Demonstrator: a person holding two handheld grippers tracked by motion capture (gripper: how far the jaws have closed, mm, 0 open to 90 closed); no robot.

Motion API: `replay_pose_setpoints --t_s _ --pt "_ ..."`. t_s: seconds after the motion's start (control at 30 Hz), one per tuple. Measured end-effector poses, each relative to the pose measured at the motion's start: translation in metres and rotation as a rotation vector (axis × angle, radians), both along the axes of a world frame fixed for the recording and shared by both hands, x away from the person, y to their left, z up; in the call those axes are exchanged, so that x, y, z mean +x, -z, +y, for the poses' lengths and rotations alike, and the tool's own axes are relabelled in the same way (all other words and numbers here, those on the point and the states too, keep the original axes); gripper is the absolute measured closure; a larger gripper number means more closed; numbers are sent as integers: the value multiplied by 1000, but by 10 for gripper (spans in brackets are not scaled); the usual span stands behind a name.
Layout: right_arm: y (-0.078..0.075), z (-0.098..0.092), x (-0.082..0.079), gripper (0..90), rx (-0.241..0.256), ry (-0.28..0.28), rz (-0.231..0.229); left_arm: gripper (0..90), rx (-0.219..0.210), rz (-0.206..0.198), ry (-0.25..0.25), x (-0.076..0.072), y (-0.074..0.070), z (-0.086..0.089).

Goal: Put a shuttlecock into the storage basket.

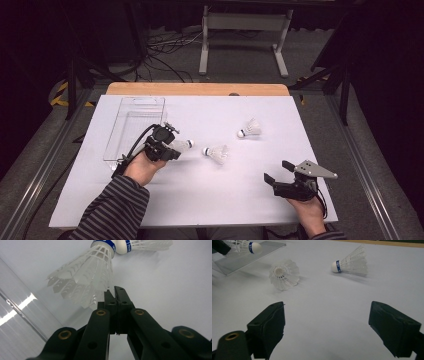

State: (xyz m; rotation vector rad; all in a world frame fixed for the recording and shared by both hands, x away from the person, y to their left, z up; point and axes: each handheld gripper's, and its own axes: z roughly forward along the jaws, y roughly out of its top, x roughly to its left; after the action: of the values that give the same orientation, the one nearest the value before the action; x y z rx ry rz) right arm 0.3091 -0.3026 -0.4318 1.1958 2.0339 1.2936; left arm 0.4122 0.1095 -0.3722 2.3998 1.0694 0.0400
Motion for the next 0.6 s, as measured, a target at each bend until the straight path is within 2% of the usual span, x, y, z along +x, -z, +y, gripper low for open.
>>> replay_pose_setpoints --t_s 0.37,0.43,0.6 --pt "0 0 1 144 -2 3 0 898 -28 -8 6 1 -11 9" --pt "1 -1 1 144 -2 7 3 899 -23 -22 6 1 -13 10" --pt "1 -1 1 144 -6 6 4 899 -26 -22 2 2 -16 13"
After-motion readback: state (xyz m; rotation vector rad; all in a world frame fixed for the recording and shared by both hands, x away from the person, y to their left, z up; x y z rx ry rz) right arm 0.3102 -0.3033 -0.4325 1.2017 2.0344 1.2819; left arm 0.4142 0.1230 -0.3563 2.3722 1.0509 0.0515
